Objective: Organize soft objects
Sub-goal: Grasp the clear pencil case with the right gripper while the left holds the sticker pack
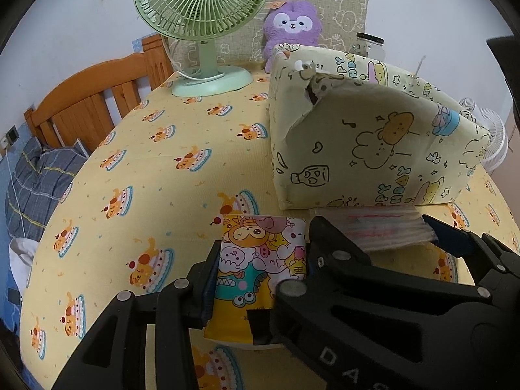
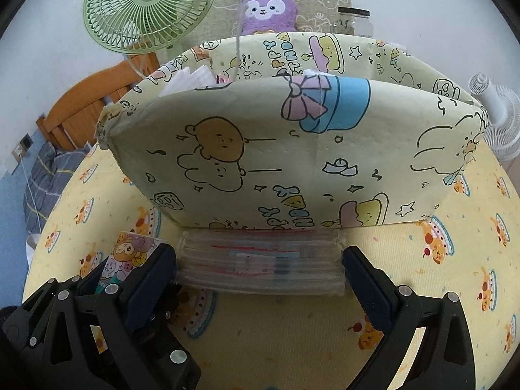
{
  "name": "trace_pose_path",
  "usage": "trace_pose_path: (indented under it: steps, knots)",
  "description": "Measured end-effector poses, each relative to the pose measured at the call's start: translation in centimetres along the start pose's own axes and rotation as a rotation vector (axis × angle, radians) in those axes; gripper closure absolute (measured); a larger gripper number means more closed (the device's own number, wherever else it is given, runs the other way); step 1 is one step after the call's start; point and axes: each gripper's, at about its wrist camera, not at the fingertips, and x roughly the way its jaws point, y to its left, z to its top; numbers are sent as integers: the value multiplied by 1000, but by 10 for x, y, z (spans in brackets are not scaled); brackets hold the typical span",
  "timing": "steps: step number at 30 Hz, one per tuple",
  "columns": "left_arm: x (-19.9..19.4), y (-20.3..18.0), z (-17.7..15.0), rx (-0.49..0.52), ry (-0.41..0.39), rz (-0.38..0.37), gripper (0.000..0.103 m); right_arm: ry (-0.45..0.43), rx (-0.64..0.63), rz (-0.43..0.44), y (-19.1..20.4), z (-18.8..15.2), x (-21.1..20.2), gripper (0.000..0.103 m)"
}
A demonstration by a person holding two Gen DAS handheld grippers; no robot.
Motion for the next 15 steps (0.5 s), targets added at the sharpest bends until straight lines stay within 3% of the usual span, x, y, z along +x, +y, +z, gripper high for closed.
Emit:
trace_pose_path:
  steps: [4,15]
  knots:
    - [-2,-2,-2,6,-2,-14,55,-5,6,-6,-3,-1,-3,9]
    - [-13,-15,-10,21,-12,-49,55,-20,24,-28,-18,-10,-18,10]
